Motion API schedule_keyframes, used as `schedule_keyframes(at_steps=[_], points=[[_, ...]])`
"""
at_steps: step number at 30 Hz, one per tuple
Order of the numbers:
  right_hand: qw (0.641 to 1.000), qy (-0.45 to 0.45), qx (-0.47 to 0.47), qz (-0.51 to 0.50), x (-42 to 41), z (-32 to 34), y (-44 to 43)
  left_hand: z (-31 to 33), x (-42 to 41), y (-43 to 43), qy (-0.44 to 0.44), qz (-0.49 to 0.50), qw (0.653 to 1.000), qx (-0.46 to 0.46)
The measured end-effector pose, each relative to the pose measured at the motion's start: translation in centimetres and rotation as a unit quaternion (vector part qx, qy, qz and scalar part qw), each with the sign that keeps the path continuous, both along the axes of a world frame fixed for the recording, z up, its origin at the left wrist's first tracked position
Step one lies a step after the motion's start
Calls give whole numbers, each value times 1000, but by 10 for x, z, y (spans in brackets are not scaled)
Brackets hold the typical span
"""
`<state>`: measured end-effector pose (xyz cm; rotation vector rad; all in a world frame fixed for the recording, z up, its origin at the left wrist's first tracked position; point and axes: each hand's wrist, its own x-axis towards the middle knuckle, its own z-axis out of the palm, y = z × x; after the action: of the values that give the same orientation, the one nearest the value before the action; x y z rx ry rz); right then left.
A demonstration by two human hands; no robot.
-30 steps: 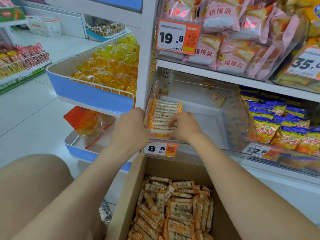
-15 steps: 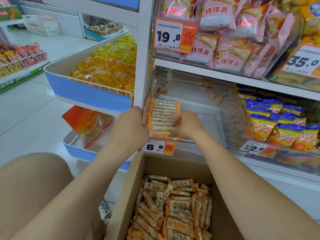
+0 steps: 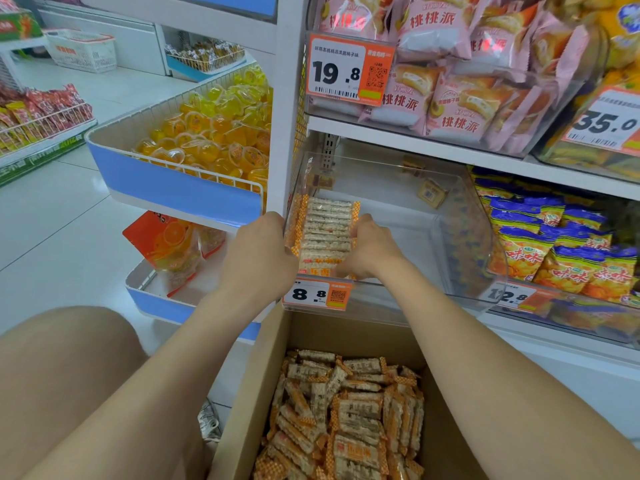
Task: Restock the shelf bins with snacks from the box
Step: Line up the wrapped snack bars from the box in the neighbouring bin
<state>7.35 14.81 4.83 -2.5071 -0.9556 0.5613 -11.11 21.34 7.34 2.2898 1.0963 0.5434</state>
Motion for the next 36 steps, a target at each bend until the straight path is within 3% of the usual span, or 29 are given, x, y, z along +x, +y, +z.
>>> schedule_keyframes(at_steps=[7, 14, 21, 25, 30, 36], points=[[999, 15, 43, 9, 7, -3, -5, 1, -1, -1, -10, -1, 1000, -1], [991, -29, 111, 74, 20, -9, -16, 3, -2, -1, -7, 0, 1000, -3], [994, -80, 46, 59, 21, -8, -18, 5, -2, -3, -12, -3, 1000, -7], [998, -41, -35, 20, 20, -12, -16, 6, -2, -4, -8, -1, 1000, -11], [998, 29, -49, 1, 21, -11, -8, 7, -2, -5, -11, -2, 1000, -11], [998, 52, -34, -8, 19, -9, -11, 8, -3, -4, -10, -6, 1000, -9]])
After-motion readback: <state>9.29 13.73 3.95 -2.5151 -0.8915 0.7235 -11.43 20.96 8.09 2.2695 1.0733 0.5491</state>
